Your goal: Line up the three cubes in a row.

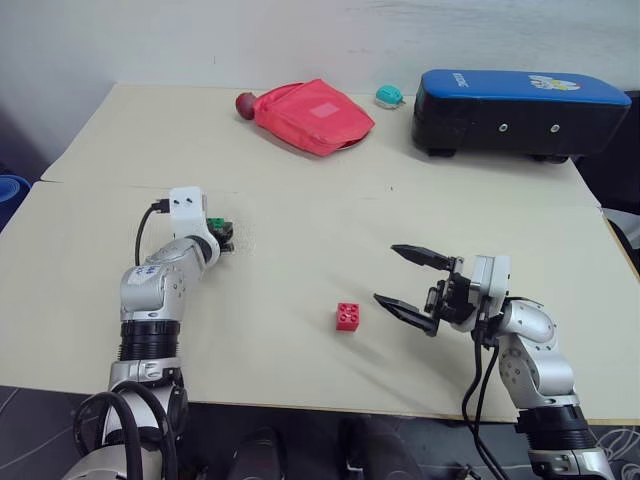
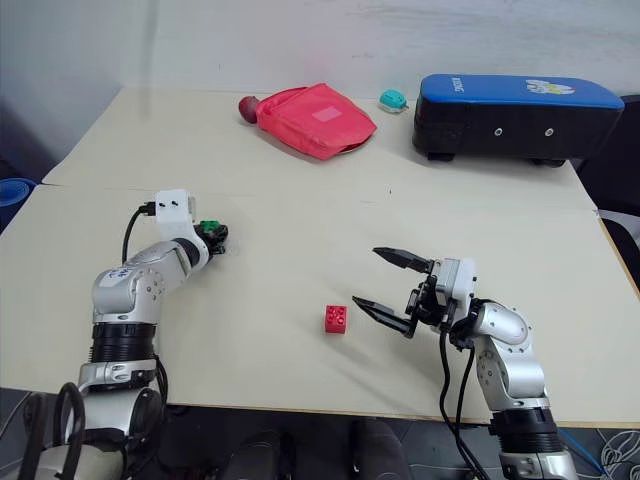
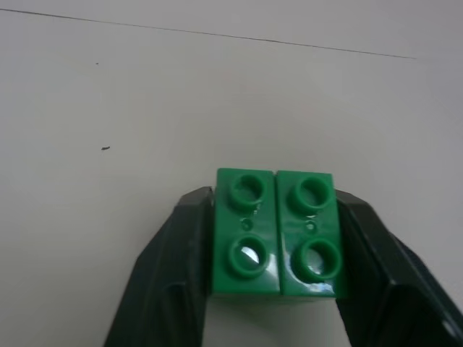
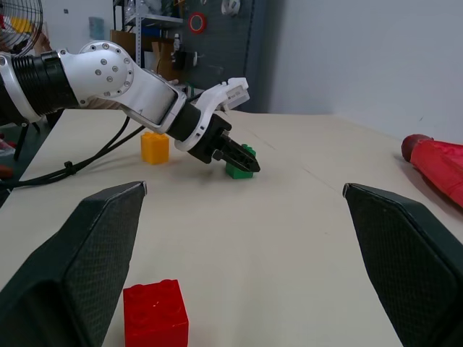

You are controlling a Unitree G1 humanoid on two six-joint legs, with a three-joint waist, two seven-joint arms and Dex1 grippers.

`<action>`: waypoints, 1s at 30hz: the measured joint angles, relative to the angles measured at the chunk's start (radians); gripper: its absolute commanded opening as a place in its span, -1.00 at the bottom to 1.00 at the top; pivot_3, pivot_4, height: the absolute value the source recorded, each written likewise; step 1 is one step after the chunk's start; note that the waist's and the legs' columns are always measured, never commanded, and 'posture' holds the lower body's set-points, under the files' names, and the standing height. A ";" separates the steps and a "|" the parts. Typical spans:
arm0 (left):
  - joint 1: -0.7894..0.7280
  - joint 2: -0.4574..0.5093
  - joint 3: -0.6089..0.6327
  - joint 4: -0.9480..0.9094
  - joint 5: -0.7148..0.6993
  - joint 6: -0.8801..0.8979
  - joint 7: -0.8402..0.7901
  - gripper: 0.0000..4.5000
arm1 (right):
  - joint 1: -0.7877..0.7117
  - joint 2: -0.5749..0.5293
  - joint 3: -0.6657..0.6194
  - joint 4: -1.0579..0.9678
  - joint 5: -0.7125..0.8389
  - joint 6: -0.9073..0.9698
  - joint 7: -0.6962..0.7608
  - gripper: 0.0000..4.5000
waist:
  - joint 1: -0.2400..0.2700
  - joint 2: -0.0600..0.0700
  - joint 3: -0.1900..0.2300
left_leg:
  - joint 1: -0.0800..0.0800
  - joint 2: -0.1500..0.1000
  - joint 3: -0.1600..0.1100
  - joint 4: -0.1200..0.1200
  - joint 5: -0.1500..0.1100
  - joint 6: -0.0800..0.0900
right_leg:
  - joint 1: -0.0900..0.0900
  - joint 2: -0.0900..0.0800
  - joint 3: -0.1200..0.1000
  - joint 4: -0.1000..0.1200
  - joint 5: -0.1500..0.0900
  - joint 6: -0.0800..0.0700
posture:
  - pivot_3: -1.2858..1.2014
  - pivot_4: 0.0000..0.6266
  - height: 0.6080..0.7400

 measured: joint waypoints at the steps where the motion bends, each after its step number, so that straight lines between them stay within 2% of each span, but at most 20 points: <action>1: 0.003 0.001 0.001 -0.021 -0.006 -0.010 -0.039 -0.33 | 0.006 0.000 0.000 0.000 -0.005 -0.007 0.001 1.00 | 0.001 0.000 0.000 | 0.000 0.000 0.000 0.000 0.000 0.000 | 0.000 0.000 0.000 0.000 0.000 0.000 | 0.03 -0.52 1.00; 4: 0.009 0.013 0.008 -0.119 -0.076 -0.017 -0.180 -0.33 | 0.026 -0.007 -0.002 0.003 -0.008 -0.013 0.012 1.00 | 0.001 0.000 0.000 | -0.001 0.000 0.000 0.000 0.000 0.000 | 0.000 0.000 0.000 -0.001 0.000 0.000 | 0.03 -0.52 1.00; 7: 0.016 0.128 -0.022 -0.240 -0.139 -0.015 -0.393 -0.33 | 0.042 -0.045 -0.021 0.006 -0.008 -0.023 0.036 1.00 | -0.001 0.000 0.000 | 0.000 0.000 0.000 -0.001 0.000 0.000 | 0.000 0.000 0.000 -0.001 0.000 0.000 | 0.03 -0.52 1.00; 10: 0.019 0.249 -0.072 -0.269 -0.158 -0.022 -0.581 -0.33 | 0.050 -0.080 -0.049 0.013 -0.007 -0.030 0.054 1.00 | -0.005 0.001 0.001 | 0.001 0.000 0.001 -0.002 0.001 -0.001 | 0.000 0.001 0.002 0.000 0.000 0.000 | 0.03 -0.52 1.00; 11: 0.031 0.328 -0.124 -0.272 -0.160 -0.076 -0.743 -0.33 | 0.063 -0.100 -0.056 0.016 -0.007 -0.033 0.072 1.00 | -0.005 0.001 0.001 | 0.002 0.000 0.002 -0.003 0.001 -0.002 | 0.000 0.001 0.002 0.000 -0.001 -0.001 | 0.03 -0.52 1.00; 13: 0.045 0.410 -0.186 -0.271 -0.148 -0.205 -0.976 -0.33 | 0.074 -0.115 -0.073 0.036 -0.007 -0.035 0.094 1.00 | -0.003 0.002 0.001 | 0.002 0.000 0.002 -0.003 0.001 -0.002 | 0.000 0.001 0.001 -0.001 -0.001 -0.002 | 0.03 -0.52 1.00; 15: 0.064 0.445 -0.243 -0.241 -0.113 -0.385 -1.182 -0.33 | 0.078 -0.116 -0.076 0.041 -0.007 -0.046 0.114 1.00 | -0.002 0.003 0.002 | 0.002 0.000 0.002 -0.004 0.001 -0.002 | 0.000 0.001 0.001 -0.001 -0.001 -0.002 | 0.03 -0.52 1.00; 18: 0.103 0.442 -0.306 -0.127 -0.059 -0.614 -1.376 -0.33 | 0.089 -0.116 -0.081 0.045 -0.007 -0.061 0.131 1.00 | -0.002 0.004 0.002 | 0.002 0.000 0.002 -0.003 0.001 -0.001 | 0.000 0.002 0.002 -0.001 -0.001 -0.002 | 0.03 -0.52 1.00; 21: 0.138 0.407 -0.351 -0.009 0.005 -0.782 -1.472 -0.33 | 0.129 -0.116 -0.086 0.048 -0.007 -0.078 0.139 1.00 | -0.001 0.004 0.002 | 0.001 0.000 0.002 -0.002 0.000 0.001 | 0.000 0.001 0.002 -0.001 -0.001 -0.002 | 0.03 -0.52 1.00; 30: 0.065 0.253 -0.397 0.218 0.134 -1.000 -1.487 -0.33 | 0.238 -0.140 -0.085 0.006 -0.005 -0.094 0.187 1.00 | 0.014 0.004 0.002 | -0.001 0.000 0.001 0.003 -0.003 0.005 | 0.000 0.000 0.001 -0.001 -0.001 0.000 | 0.03 -0.52 1.00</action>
